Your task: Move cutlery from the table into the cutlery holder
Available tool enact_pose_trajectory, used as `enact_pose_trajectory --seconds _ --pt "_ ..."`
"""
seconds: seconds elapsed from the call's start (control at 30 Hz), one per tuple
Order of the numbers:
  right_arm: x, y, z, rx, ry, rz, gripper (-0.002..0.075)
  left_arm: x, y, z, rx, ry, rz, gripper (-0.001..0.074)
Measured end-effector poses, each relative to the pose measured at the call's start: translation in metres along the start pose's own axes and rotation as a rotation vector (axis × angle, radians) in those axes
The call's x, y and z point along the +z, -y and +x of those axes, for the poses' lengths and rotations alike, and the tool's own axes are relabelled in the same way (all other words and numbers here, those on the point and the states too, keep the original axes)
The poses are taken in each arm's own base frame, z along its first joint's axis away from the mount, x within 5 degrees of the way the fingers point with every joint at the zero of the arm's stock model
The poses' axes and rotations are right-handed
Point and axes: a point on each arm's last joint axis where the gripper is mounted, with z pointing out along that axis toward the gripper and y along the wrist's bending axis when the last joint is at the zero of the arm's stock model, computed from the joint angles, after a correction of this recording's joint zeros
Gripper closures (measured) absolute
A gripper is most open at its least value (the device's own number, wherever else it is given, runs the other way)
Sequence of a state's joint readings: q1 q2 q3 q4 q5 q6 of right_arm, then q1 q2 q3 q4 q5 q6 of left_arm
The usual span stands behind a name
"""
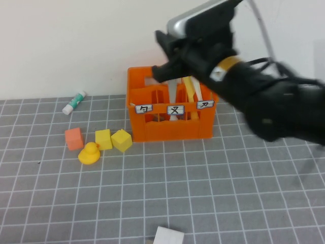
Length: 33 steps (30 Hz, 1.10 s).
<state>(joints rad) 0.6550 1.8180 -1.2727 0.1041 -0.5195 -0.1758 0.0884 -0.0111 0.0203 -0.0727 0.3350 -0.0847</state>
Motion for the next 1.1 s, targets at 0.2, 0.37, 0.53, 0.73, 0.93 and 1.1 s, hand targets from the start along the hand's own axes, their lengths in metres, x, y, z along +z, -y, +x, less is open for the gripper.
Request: enact_pose_trajectory --seconds 0.2,0.37,0.53,0.73,0.93,1.1 --pt "-0.070 0.002 -0.036 -0.076 -0.074 -0.051 0.0708 0.000 0.000 0.000 0.002 0.000 0.000 0.0736" --pt "-0.115 0.004 -0.033 -0.116 -0.213 -0.077 0.0725 0.000 0.000 0.000 0.002 0.000 0.000 0.0736" --pt "-0.160 0.004 -0.021 -0.184 -0.253 -0.098 0.0727 0.000 0.000 0.000 0.002 0.000 0.000 0.0736" --pt "-0.203 0.003 -0.007 -0.279 -0.248 -0.123 0.0727 0.000 0.000 0.000 0.002 0.000 0.000 0.0736" --pt "-0.244 0.003 0.014 -0.297 -0.252 -0.132 0.0727 0.000 0.000 0.000 0.002 0.000 0.000 0.0736" --pt "-0.276 0.004 0.028 -0.298 -0.221 -0.126 0.0727 0.000 0.000 0.000 0.002 0.000 0.000 0.0736"
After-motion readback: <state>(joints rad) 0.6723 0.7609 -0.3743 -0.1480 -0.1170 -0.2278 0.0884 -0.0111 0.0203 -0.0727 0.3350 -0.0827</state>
